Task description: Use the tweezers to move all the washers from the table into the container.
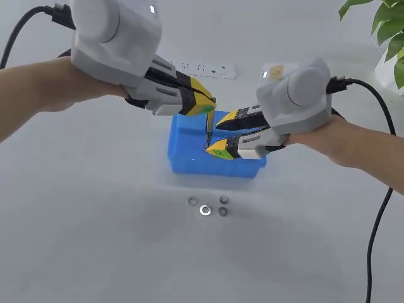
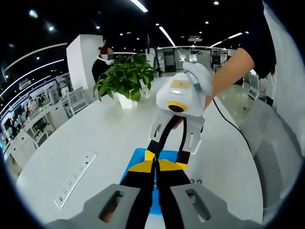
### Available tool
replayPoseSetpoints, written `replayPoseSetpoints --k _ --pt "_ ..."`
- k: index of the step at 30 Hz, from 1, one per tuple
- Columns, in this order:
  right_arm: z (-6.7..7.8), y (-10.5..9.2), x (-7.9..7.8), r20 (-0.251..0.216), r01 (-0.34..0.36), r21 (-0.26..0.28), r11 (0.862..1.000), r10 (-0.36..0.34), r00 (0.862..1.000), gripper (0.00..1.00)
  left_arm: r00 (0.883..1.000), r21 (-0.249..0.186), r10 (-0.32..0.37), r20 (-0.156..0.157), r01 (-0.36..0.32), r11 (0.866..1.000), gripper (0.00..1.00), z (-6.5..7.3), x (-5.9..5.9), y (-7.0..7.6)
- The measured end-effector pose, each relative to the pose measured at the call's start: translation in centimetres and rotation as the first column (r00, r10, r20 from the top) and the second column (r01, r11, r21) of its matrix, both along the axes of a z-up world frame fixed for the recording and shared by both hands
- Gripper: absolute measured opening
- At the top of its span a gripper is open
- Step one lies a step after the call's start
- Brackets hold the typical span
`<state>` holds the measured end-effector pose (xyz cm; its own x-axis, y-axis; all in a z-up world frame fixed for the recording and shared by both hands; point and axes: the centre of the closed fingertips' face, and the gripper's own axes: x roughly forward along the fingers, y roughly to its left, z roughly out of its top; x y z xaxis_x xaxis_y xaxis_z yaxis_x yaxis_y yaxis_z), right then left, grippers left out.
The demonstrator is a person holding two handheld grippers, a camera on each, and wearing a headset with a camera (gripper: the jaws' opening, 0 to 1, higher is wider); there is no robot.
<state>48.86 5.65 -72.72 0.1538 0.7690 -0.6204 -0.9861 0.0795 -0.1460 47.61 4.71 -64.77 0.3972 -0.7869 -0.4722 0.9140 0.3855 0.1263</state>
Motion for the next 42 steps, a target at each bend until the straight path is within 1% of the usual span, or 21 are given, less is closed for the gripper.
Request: replayPoseSetpoints --k 2,4,6,7,8,11,14,16,20,22,24,29,30,31,32,33,35,38,40,41,42 --pt "0.6 -0.4 0.3 0.024 0.028 0.017 0.999 -0.028 0.999 0.35 1.000 0.010 -0.002 0.006 0.002 1.000 0.04 0.1 -0.2 0.1" --pt "1.6 -1.0 0.4 0.056 0.049 0.048 0.998 -0.052 0.997 0.41 1.000 0.008 -0.004 0.007 0.004 1.000 0.04 0.4 -0.5 0.1" --pt "2.1 -1.3 0.3 0.056 0.064 0.065 0.996 -0.067 0.996 0.45 1.000 0.011 -0.007 0.012 0.007 1.000 0.04 0.6 -0.8 0.1" --pt "2.6 -1.5 0.2 0.056 0.073 0.089 0.993 -0.078 0.995 0.47 1.000 0.014 -0.009 0.013 0.009 1.000 0.04 0.7 -1.0 0.1" --pt "2.9 -1.7 0.0 0.060 0.075 0.099 0.992 -0.081 0.995 0.48 1.000 0.013 -0.009 0.011 0.009 1.000 0.04 0.7 -0.9 0.3" --pt "3.5 -2.5 -1.0 0.068 0.074 0.116 0.991 -0.082 0.994 0.53 1.000 0.006 -0.010 0.012 0.010 1.000 0.04 0.9 -1.2 0.4" --pt "4.2 -2.9 -2.3 0.058 0.071 0.156 0.985 -0.081 0.995 0.59 1.000 0.008 -0.015 0.017 0.015 1.000 0.04 1.0 -2.1 0.5" --pt "4.4 -3.2 -3.2 0.055 0.064 0.163 0.985 -0.073 0.996 0.64 1.000 0.001 -0.014 0.016 0.014 1.000 0.04 1.2 -2.6 0.5" --pt "4.4 -3.7 -5.1 0.033 0.055 0.176 0.983 -0.061 0.998 0.69 1.000 -0.012 -0.004 0.017 0.004 1.000 0.04 1.4 -3.5 0.6" --pt "4.4 -3.9 -6.1 0.008 0.056 0.187 0.981 -0.058 0.998 0.73 1.000 -0.015 -0.006 0.020 0.007 1.000 0.04 1.5 -4.1 0.6" --pt "4.3 -4.1 -6.9 -0.004 0.058 0.200 0.978 -0.059 0.998 0.76 1.000 -0.015 -0.007 0.018 0.008 1.000 0.04 1.6 -4.7 0.4" --pt "3.5 -5.2 -8.2 -0.041 0.081 0.198 0.977 -0.075 0.996 0.84 1.000 -0.026 -0.010 0.019 0.010 1.000 0.04 1.9 -5.9 -0.1" --pt "3.3 -5.5 -8.3 -0.041 0.088 0.195 0.977 -0.081 0.996 0.86 1.000 -0.030 -0.010 0.020 0.010 0.999 0.04 2.0 -6.3 -0.4" --pt "3.0 -5.9 -8.2 -0.028 0.104 0.183 0.978 -0.100 0.995 0.88 1.000 -0.036 -0.009 0.020 0.009 0.999 0.04 2.0 -6.5 -0.5" --pt "2.9 -6.2 -8.1 -0.016 0.117 0.176 0.977 -0.116 0.993 0.90 1.000 -0.041 -0.007 0.017 0.007 0.999 0.04 1.8 -6.9 -0.5" --pt "2.7 -6.5 -8.3 -0.025 0.131 0.184 0.974 -0.129 0.991 0.92 1.000 -0.043 -0.007 0.013 0.007 0.999 0.04 1.7 -7.1 -0.6" --pt "2.6 -6.9 -8.7 -0.070 0.172 0.211 0.962 -0.160 0.985 0.94 1.000 -0.039 -0.009 0.001 0.009 0.999 0.04 1.2 -7.6 -0.6" --pt "1.8 -7.4 -9.5 -0.077 0.169 0.198 0.966 -0.156 0.985 0.96 1.000 -0.039 -0.018 -0.015 0.018 0.999 0.04 0.4 -8.3 -0.8" --pt "1.0 -7.8 -9.9 -0.054 0.158 0.161 0.974 -0.151 0.987 0.98 1.000 -0.046 -0.025 -0.009 0.025 0.999 0.04 -0.1 -8.7 -0.9" --pt "0.7 -7.9 -10.1 -0.050 0.155 0.155 0.976 -0.149 0.988 0.99 1.000 -0.047 -0.016 -0.022 0.015 0.999 0.04 -0.4 -8.7 -0.9" --pt "0.6 -8.0 -10.3 -0.058 0.157 0.157 0.975 -0.149 0.987 0.99 1.000 -0.043 -0.017 -0.026 0.016 0.999 0.04 -0.9 -8.9 -1.0"
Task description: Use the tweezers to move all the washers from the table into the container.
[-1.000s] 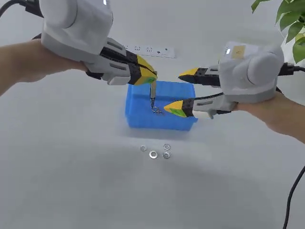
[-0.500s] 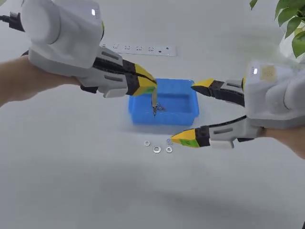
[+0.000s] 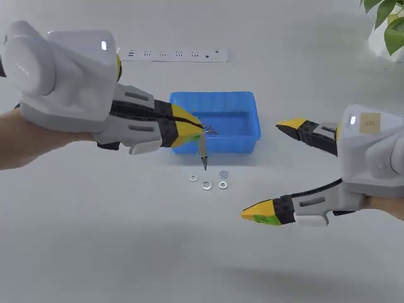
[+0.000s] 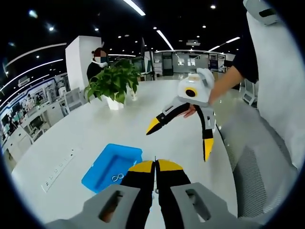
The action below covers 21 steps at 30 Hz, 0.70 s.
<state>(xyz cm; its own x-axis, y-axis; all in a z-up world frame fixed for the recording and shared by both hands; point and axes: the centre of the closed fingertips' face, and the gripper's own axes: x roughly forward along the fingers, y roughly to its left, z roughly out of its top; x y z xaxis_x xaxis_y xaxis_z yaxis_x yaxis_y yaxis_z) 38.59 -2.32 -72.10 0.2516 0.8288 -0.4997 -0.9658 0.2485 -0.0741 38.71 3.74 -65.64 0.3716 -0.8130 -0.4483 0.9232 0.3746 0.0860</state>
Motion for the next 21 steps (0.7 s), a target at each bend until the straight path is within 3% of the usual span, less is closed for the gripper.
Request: replayPoseSetpoints --k 10,16,21 --pt "-1.2 0.5 -2.2 -0.083 -0.028 0.023 0.999 0.029 0.996 1.00 0.999 0.022 -0.030 -0.012 0.030 0.999 0.04 -2.3 -0.9 -0.6" --pt "-2.4 0.2 -2.4 -0.089 -0.035 -0.001 0.999 0.035 0.995 1.00 0.999 0.020 -0.030 -0.019 0.030 0.999 0.04 -2.7 -0.8 -0.6" --pt "-2.3 -0.1 -2.2 -0.125 -0.003 0.032 0.999 0.007 0.992 1.00 0.999 0.007 -0.028 -0.023 0.028 1.000 0.04 -2.8 -0.6 -0.7"
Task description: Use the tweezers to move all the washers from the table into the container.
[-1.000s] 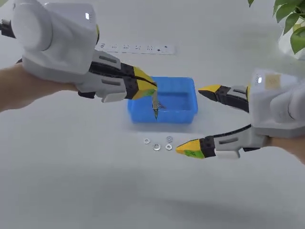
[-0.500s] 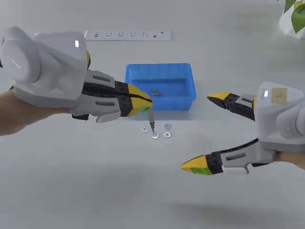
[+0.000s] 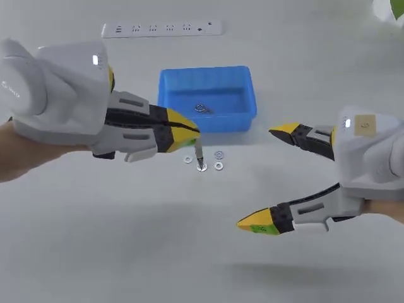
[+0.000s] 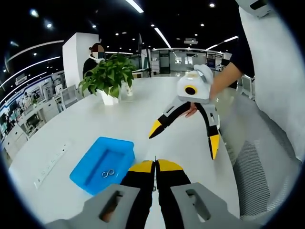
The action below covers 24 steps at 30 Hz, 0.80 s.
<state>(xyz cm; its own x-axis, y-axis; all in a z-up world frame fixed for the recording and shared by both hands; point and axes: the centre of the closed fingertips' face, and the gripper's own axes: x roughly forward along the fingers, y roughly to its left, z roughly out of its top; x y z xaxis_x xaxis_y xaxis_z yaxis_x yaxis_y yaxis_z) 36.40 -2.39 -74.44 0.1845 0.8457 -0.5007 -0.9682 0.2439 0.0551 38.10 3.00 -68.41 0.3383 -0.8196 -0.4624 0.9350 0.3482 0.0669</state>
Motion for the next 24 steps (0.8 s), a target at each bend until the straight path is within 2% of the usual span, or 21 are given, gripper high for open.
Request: replayPoseSetpoints --k 6,7,10,13,19,21,24 --pt "-0.4 -0.1 -0.3 0.002 -0.009 -0.018 1.000 0.009 1.000 0.99 1.000 0.021 -0.016 -0.004 0.016 1.000 0.04 -1.0 0.0 -0.3" --pt "-0.4 -0.1 -0.3 0.002 -0.009 -0.019 1.000 0.009 1.000 0.99 1.000 0.034 -0.025 0.008 0.025 0.999 0.04 -1.1 0.0 -0.3" --pt "-0.3 0.1 -0.8 0.003 -0.019 -0.022 1.000 0.019 1.000 0.99 0.999 0.030 -0.034 -0.007 0.034 0.999 0.04 -1.2 -0.3 -0.5" --pt "-0.4 0.4 -1.1 0.003 -0.030 -0.022 0.999 0.030 1.000 0.99 0.999 0.025 -0.032 -0.002 0.032 0.999 0.04 -1.2 -0.2 -0.5" --pt "-0.4 1.8 -1.4 -0.002 -0.070 -0.017 0.997 0.070 0.998 0.98 0.999 0.038 -0.039 0.003 0.039 0.999 0.04 -1.1 -0.2 -0.4" --pt "-0.4 2.2 -1.3 0.000 -0.085 -0.017 0.996 0.085 0.996 0.98 0.999 0.051 -0.041 0.016 0.040 0.998 0.04 -1.1 -0.2 -0.3" --pt "-0.2 3.0 -1.3 0.009 -0.106 -0.011 0.994 0.106 0.994 0.98 0.999 0.049 -0.044 0.012 0.043 0.998 0.04 -1.0 -0.3 -0.4"
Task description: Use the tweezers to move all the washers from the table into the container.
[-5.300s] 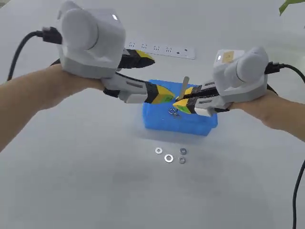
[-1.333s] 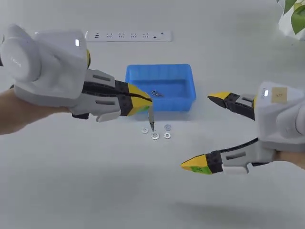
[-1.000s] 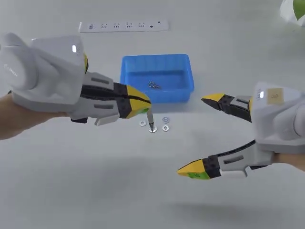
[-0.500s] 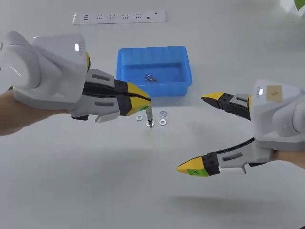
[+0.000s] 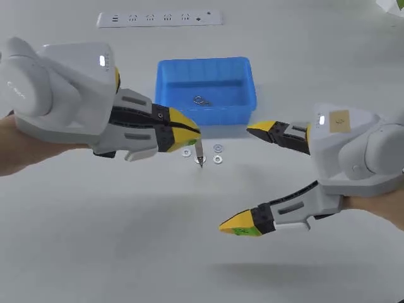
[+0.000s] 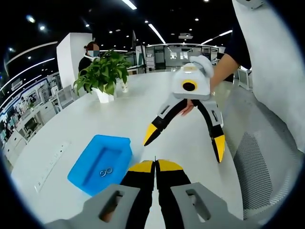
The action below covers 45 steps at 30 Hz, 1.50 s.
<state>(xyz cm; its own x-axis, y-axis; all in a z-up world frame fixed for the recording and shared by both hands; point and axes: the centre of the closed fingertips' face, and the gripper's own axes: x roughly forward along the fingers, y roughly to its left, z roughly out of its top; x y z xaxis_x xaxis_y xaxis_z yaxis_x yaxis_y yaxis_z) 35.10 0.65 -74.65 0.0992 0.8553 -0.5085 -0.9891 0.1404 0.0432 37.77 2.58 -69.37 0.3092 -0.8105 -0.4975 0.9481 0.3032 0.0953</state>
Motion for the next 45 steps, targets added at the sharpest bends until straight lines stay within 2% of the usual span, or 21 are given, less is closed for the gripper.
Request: replayPoseSetpoints --k 1,5,8,9,10,11,12,16,17,23,26,28,32,36,38,40,45 --pt "0.2 0.3 0.0 0.000 -0.005 0.007 1.000 0.005 1.000 0.98 1.000 -0.006 0.004 -0.005 -0.004 1.000 0.04 0.1 -0.1 -0.2" --pt "0.1 0.5 -0.2 -0.008 -0.017 0.012 1.000 0.017 1.000 0.97 1.000 -0.011 0.011 0.007 -0.011 1.000 0.04 0.4 0.1 -0.3" --pt "-0.1 0.4 -0.3 -0.017 -0.017 0.010 1.000 0.017 1.000 0.97 1.000 -0.005 0.015 0.001 -0.015 1.000 0.04 0.2 0.3 -0.1" --pt "-0.2 0.2 -0.3 -0.022 -0.015 0.009 1.000 0.015 1.000 0.97 1.000 -0.003 0.017 -0.009 -0.017 1.000 0.04 -0.1 0.3 0.0" --pt "-0.3 0.1 -0.3 -0.024 -0.012 0.008 1.000 0.012 1.000 0.97 1.000 -0.017 0.018 0.001 -0.018 1.000 0.04 0.1 0.4 0.0" --pt "-0.3 0.0 -0.3 -0.026 -0.010 0.006 1.000 0.010 1.000 0.97 1.000 -0.008 0.024 -0.007 -0.024 1.000 0.04 -0.1 0.4 0.2" --pt "-0.4 -0.1 -0.3 -0.026 -0.007 0.005 1.000 0.007 1.000 0.97 1.000 -0.005 0.021 0.005 -0.021 1.000 0.04 0.0 0.5 0.2" --pt "-0.5 -0.1 -0.4 -0.049 0.004 0.014 1.000 -0.003 0.999 0.97 1.000 -0.012 0.014 -0.008 -0.014 1.000 0.04 0.0 0.3 0.3" --pt "-0.7 0.1 -0.4 -0.050 0.000 0.010 1.000 0.000 0.999 0.96 1.000 -0.016 0.015 -0.019 -0.015 1.000 0.04 0.0 0.2 0.2" --pt "-1.2 2.0 0.1 -0.054 -0.065 -0.002 0.998 0.064 0.996 0.92 1.000 0.008 0.005 -0.029 -0.005 1.000 0.04 -0.1 0.2 0.4" --pt "-1.5 3.0 0.4 -0.068 -0.099 -0.005 0.995 0.098 0.993 0.86 0.999 0.025 -0.006 -0.035 0.007 1.000 0.04 -0.2 0.2 0.5" --pt "-1.8 3.5 0.8 -0.061 -0.117 -0.015 0.993 0.116 0.991 0.82 0.999 0.032 -0.006 -0.035 0.007 0.999 0.04 -0.2 0.3 0.4" --pt "-2.2 4.3 1.4 -0.067 -0.158 -0.036 0.987 0.156 0.986 0.59 0.999 0.030 0.001 -0.053 0.001 1.000 0.04 -0.2 0.7 0.3" --pt "-2.6 4.7 2.1 -0.043 -0.186 -0.068 0.980 0.183 0.982 0.47 0.998 0.029 0.000 -0.064 0.002 1.000 0.04 -0.3 0.8 0.2" --pt "-2.6 4.9 2.2 -0.056 -0.194 -0.064 0.979 0.191 0.980 0.41 0.998 0.028 -0.006 -0.068 0.008 1.000 0.04 -0.3 0.7 0.1" --pt "-2.5 5.1 2.0 -0.074 -0.214 -0.055 0.975 0.210 0.975 0.37 0.998 0.032 -0.010 -0.068 0.013 0.999 0.04 -0.3 0.6 0.1" --pt "-3.0 5.3 2.0 -0.065 -0.249 -0.080 0.965 0.244 0.968 0.27 0.997 0.036 -0.013 -0.070 0.016 0.999 0.04 -0.3 0.3 -0.1"
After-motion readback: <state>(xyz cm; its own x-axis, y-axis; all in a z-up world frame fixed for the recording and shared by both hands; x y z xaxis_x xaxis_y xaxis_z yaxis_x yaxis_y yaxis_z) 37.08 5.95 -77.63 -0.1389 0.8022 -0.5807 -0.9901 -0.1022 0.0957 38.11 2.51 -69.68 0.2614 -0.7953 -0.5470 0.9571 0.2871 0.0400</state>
